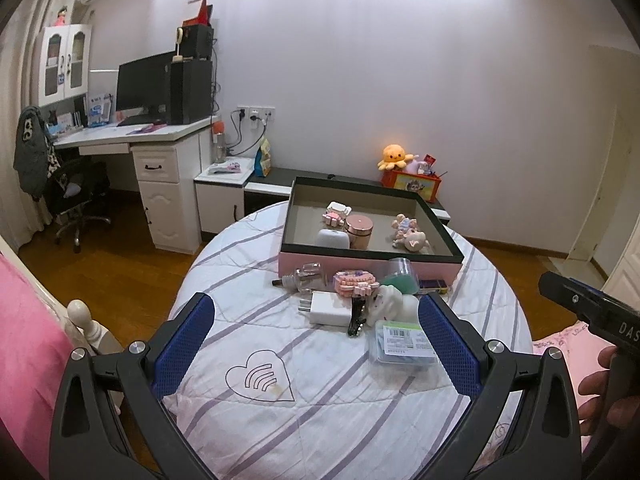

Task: Organize rigid objects
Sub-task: 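Withdraw both tools from the box toward the table items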

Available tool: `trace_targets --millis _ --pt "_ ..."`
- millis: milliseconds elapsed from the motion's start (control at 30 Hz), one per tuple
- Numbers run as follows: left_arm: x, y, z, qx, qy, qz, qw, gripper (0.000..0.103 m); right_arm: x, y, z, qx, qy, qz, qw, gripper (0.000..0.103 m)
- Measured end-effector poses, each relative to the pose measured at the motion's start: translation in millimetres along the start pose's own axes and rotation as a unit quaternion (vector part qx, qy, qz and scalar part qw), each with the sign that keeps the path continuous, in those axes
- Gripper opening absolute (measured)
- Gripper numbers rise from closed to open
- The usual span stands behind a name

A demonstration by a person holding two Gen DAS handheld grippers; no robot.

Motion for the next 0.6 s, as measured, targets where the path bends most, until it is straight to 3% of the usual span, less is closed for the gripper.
trace_targets --millis 600 --pt "-1.3 2.1 1.6 -0.007 -0.005 -0.002 1.0000 0.103 -0.1 -3.2 5.2 0.007 0.010 0.008 1.000 0.087"
Point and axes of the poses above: each gripper's, at about its wrist camera, not at the fingertips, and y roughly against the way its jaws point, z to its left, x to its underside, the point moved 10 cm from there along -y, roughly the way its jaws point
